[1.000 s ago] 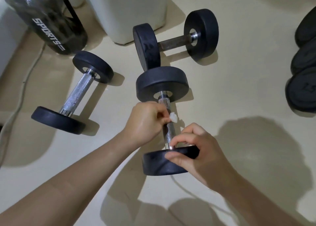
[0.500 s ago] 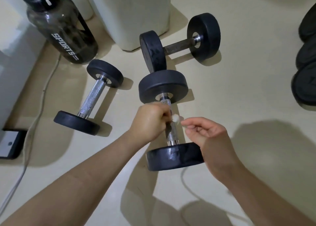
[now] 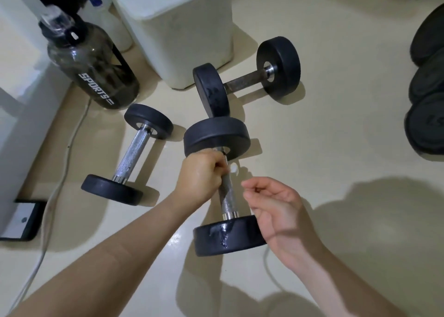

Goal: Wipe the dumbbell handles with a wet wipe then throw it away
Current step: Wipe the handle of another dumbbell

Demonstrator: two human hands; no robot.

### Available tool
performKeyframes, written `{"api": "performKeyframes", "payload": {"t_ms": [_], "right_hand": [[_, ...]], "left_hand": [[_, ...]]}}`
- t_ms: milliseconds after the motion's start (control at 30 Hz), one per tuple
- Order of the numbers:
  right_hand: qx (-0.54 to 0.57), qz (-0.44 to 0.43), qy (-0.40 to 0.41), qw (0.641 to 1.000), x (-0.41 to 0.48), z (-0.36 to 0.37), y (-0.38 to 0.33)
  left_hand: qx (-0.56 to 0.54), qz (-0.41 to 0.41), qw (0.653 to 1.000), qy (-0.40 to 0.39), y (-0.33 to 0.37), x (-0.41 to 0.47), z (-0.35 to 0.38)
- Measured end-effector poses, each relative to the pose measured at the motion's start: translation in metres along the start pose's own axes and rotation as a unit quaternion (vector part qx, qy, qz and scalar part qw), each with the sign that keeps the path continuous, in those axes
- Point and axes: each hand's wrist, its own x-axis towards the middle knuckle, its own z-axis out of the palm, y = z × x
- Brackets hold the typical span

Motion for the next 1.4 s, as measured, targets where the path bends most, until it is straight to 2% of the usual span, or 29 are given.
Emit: {"api": "performKeyframes", "payload": {"t_ms": [67,100,167,233,300,367,433,467,500,533,600,633,700,800,967,1000,1100,1133,1200,1233,1267,1300,1333,1367,1400], "right_hand": [[0.029,0.011,0.021,0.999,0.007,-0.001,0.0],[0.007,0.009,0.036,0.999,0.011,-0.004,0.0],[-0.12,0.0,0.049,0.992,0.019,-0.01,0.0],[-0.24,0.032,0.009,0.97,0.025,-0.012,-0.001],[-0.296,0.076,-0.063,0.95,0.03,-0.011,-0.003],[-0.277,0.078,-0.095,0.953,0.033,-0.006,-0.005],[-0.257,0.033,-0.049,0.965,0.034,-0.004,-0.004],[-0.273,0.004,-0.01,0.962,0.035,-0.004,-0.001],[-0.309,-0.022,0.025,0.95,0.038,-0.005,0.002],[-0.362,-0.043,0.049,0.93,0.042,-0.006,0.004],[-0.482,-0.081,0.04,0.871,0.056,-0.007,0.004],[-0.52,-0.099,0.013,0.848,0.064,-0.005,0.003],[-0.549,-0.132,-0.022,0.825,0.081,0.006,0.004],[-0.579,-0.166,-0.027,0.798,0.09,0.016,0.009],[-0.695,-0.154,-0.25,0.657,0.077,-0.002,0.01],[-0.704,-0.165,-0.264,0.638,0.081,0.002,0.008],[-0.723,-0.215,-0.189,0.629,0.103,0.028,0.003],[-0.739,-0.223,-0.187,0.607,0.106,0.035,0.004],[-0.777,-0.212,-0.253,0.536,0.095,0.034,0.009],[-0.775,-0.193,-0.298,0.524,0.086,0.029,0.01],[-0.756,-0.157,-0.334,0.541,0.076,0.023,0.008],[-0.731,-0.111,-0.354,0.573,0.069,0.02,0.005],[-0.703,-0.09,-0.338,0.619,0.069,0.02,0.002],[-0.678,-0.108,-0.281,0.671,0.077,0.021,0.002],[-0.657,-0.158,-0.209,0.707,0.091,0.024,0.004]], "left_hand": [[-0.032,-0.033,0.999,-0.015,0.001,-0.019,0.003],[-0.061,-0.056,0.996,-0.041,0.002,-0.03,0.002],[-0.106,-0.096,0.983,-0.116,0.001,-0.044,-0.003],[-0.117,-0.106,0.974,-0.165,0.003,-0.04,-0.009],[-0.2,-0.131,0.962,-0.134,0.009,-0.031,-0.014],[-0.355,-0.179,0.914,-0.079,0.016,-0.025,-0.017],[-0.458,-0.212,0.86,-0.077,0.024,-0.025,-0.016],[-0.468,-0.217,0.853,-0.082,0.027,-0.029,-0.014],[-0.444,-0.211,0.867,-0.08,0.027,-0.036,-0.014],[-0.395,-0.19,0.896,-0.073,0.028,-0.045,-0.015],[-0.294,-0.137,0.943,-0.069,0.029,-0.07,-0.017],[-0.26,-0.114,0.955,-0.081,0.03,-0.084,-0.016],[-0.204,-0.086,0.972,-0.081,0.03,-0.106,-0.008],[-0.214,-0.104,0.971,-0.015,0.028,-0.116,0.003],[-0.232,-0.114,0.966,-0.001,0.019,-0.124,-0.002],[-0.239,-0.119,0.964,-0.001,0.018,-0.125,-0.004],[-0.26,-0.133,0.956,-0.013,0.014,-0.128,-0.007],[-0.266,-0.137,0.954,-0.018,0.011,-0.128,-0.009],[-0.276,-0.147,0.949,-0.03,0.008,-0.128,-0.012],[-0.282,-0.156,0.946,-0.031,0.007,-0.129,-0.014],[-0.287,-0.165,0.943,-0.034,0.006,-0.129,-0.016],[-0.292,-0.172,0.94,-0.035,0.006,-0.13,-0.017],[-0.3,-0.177,0.936,-0.036,0.005,-0.13,-0.018],[-0.309,-0.182,0.933,-0.036,0.005,-0.131,-0.019],[-0.317,-0.189,0.929,-0.034,0.003,-0.132,-0.02]]}}
